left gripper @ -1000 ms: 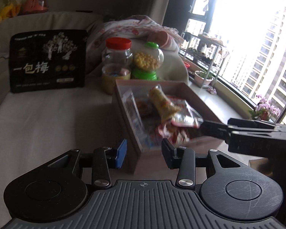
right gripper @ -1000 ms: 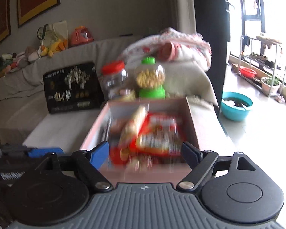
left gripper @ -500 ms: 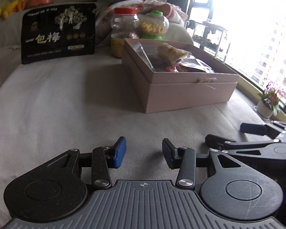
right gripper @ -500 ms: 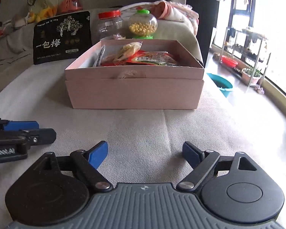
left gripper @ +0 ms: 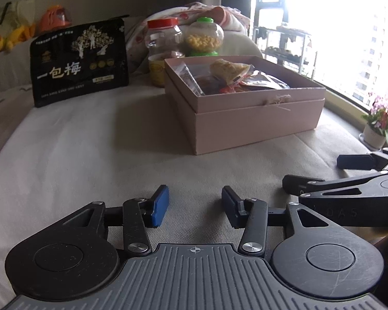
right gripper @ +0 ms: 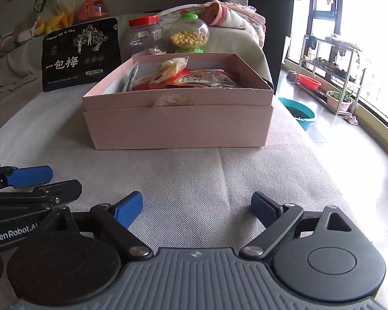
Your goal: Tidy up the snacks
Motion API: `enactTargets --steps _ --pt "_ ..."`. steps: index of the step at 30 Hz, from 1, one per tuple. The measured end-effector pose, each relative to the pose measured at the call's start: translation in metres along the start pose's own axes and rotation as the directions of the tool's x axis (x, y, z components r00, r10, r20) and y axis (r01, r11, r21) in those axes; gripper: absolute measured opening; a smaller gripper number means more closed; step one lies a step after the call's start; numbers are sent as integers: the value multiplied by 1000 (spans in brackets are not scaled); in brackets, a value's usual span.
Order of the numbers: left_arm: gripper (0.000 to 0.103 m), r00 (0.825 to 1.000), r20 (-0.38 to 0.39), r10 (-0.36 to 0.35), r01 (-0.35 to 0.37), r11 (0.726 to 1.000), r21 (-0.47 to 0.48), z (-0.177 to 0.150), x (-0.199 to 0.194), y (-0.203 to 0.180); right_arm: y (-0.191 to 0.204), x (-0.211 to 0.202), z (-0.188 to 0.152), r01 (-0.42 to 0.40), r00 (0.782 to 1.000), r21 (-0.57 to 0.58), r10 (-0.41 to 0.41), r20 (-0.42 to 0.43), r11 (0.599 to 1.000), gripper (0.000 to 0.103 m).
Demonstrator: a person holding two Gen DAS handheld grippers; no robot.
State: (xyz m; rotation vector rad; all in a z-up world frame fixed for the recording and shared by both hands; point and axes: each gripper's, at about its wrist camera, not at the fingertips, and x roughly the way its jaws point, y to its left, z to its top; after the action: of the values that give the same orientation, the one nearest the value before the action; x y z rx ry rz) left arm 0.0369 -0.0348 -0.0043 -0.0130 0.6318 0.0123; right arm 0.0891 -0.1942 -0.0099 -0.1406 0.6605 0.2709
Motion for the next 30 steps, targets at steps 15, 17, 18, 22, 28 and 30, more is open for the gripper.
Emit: enactTargets --steps 15,17,18,22,28,30 --pt "51 1000 3 -13 13 1000 -25 0 0 5 0 0 0 -1 1000 -1 1 0 1000 92" --pt "51 1000 3 -13 13 1000 -24 0 0 5 0 0 0 -1 1000 -1 1 0 1000 92" --pt "51 1000 3 -13 13 1000 -25 0 0 5 0 0 0 -1 1000 0 1 0 1000 92" --pt "51 1000 2 -12 12 1000 -24 0 0 5 0 0 0 -1 1000 0 1 0 1000 93" --pt "51 1000 3 -13 13 1000 -24 0 0 5 0 0 -1 -1 1000 0 1 0 1000 93" --pt "51 1000 3 -12 12 1000 -24 0 0 5 0 0 -1 -1 1000 0 1 0 1000 93"
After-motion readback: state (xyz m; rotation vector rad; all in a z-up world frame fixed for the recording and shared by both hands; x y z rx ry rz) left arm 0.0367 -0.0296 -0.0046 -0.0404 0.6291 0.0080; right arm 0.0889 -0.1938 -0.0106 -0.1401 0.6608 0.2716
